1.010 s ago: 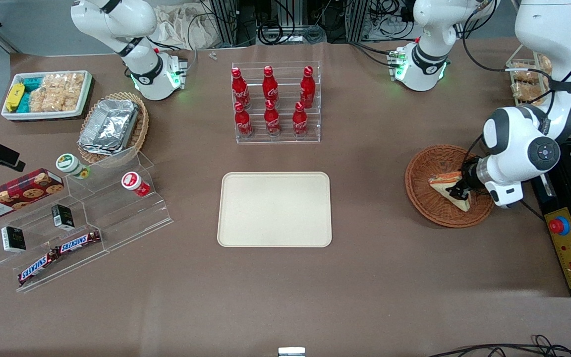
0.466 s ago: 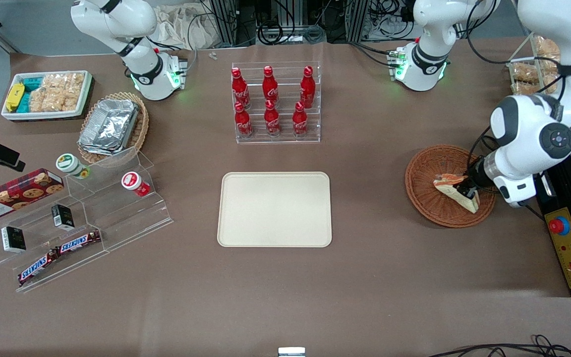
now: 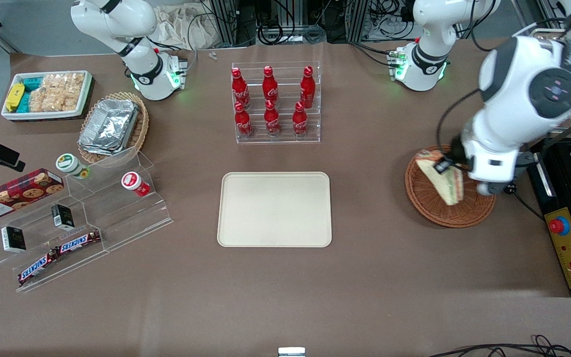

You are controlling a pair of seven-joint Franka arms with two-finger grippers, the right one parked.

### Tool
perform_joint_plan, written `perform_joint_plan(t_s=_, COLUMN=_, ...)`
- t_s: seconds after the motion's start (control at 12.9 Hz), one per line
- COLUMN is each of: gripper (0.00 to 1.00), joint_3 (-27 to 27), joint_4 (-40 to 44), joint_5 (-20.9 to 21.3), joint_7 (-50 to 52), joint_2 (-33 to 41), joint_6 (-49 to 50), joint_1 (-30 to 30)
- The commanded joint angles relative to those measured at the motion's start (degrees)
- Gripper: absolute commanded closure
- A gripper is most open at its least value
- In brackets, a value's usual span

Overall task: Place sandwich from basket to tray
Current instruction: 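Lift the sandwich and carry it over the cream tray, then lower the sandwich onto the tray and open the left gripper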

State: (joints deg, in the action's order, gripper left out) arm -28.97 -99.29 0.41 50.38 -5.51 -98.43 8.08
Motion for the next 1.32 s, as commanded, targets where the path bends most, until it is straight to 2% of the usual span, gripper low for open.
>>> perform_joint_plan(t_s=0.0, gripper=1.00, joint_3=-6.53, joint_4=3.93, joint_5=1.43, joint_7=-1.42, joint_2=-7.39, joint_6=-0.96, joint_1=-6.38)
perform_joint_plan(t_s=0.16, gripper=1.00, joint_3=-6.46, joint_4=3.75, joint_5=2.13, joint_7=-1.16, joint_2=-12.66, joint_6=-7.97, joint_1=-13.67)
perform_joint_plan(t_s=0.23, gripper=1.00, joint_3=-6.45, joint_4=4.01, joint_5=4.58, joint_7=-0.98, joint_2=-16.25, joint_6=-10.53, joint_1=-15.35)
perform_joint_plan(t_s=0.54, gripper=1.00, joint_3=-6.54, joint_4=4.97, joint_5=14.68, joint_7=0.33, joint_2=-29.62, joint_6=-20.47, joint_1=-16.42)
perform_joint_plan(t_s=0.7, gripper=1.00, joint_3=-5.84, joint_4=7.08, joint_5=20.13, joint_7=1.56, joint_2=-34.81, joint_6=-20.93, joint_1=-18.27)
perform_joint_plan(t_s=1.09, gripper=1.00, joint_3=-5.84, joint_4=8.58, joint_5=21.30, joint_7=4.29, joint_2=-37.11, joint_6=-21.10, joint_1=-19.14)
perform_joint_plan(t_s=1.17, gripper=0.82, joint_3=-5.67, joint_4=9.28, joint_5=21.47, joint_7=5.86, joint_2=-37.38, joint_6=-21.80, joint_1=-19.59)
perform_joint_plan(t_s=1.24, gripper=0.60, joint_3=-5.66, joint_4=10.16, joint_5=21.39, joint_7=6.66, joint_2=-37.82, joint_6=-22.07, joint_1=-19.59)
